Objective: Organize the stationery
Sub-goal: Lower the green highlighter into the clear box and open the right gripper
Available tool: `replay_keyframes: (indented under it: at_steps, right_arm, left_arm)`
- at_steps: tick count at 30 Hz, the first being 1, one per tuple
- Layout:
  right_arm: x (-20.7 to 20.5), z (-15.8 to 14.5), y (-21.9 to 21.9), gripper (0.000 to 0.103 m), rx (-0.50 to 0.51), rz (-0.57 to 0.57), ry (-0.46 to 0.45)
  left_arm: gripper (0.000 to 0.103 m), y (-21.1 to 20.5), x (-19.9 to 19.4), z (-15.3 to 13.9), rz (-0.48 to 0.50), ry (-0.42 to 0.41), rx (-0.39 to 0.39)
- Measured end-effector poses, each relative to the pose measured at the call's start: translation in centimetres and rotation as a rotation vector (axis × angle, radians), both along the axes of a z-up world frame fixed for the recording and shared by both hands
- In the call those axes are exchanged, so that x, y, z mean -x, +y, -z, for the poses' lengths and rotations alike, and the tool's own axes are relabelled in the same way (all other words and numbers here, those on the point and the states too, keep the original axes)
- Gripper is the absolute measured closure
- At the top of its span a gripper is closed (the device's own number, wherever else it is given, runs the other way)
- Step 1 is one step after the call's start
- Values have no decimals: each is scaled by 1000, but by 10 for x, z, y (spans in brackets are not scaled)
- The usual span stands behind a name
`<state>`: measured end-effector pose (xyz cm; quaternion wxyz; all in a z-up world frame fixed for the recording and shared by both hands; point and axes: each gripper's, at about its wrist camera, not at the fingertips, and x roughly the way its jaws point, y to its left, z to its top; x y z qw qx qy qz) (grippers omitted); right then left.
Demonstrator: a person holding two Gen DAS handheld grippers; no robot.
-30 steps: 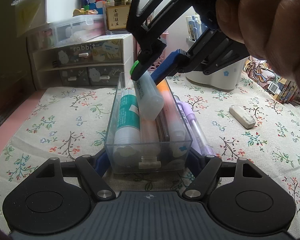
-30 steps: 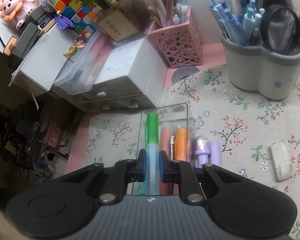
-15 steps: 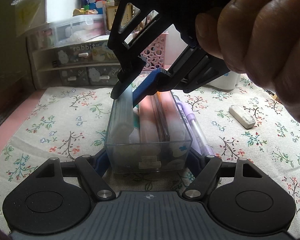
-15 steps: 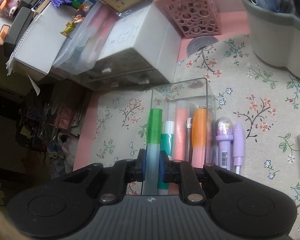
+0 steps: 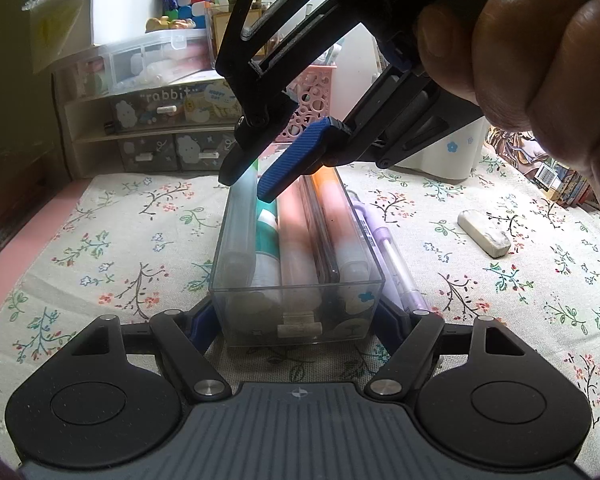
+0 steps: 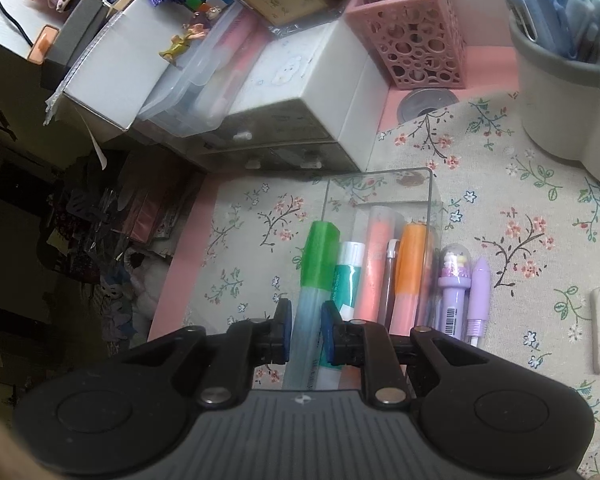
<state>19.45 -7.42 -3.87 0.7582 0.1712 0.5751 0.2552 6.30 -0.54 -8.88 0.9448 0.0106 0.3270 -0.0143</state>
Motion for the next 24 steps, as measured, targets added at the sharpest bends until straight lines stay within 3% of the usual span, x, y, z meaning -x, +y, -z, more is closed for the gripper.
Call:
replay_keyframes:
  at_steps: [8,24]
  right_arm:
    - [-1,9,-9,87,-47,15,31]
    - [5,-5,-24,87,-74,16,-44]
  left_arm:
    - [28,0,0,0,0,0,0]
    - [28,0,0,0,0,0,0]
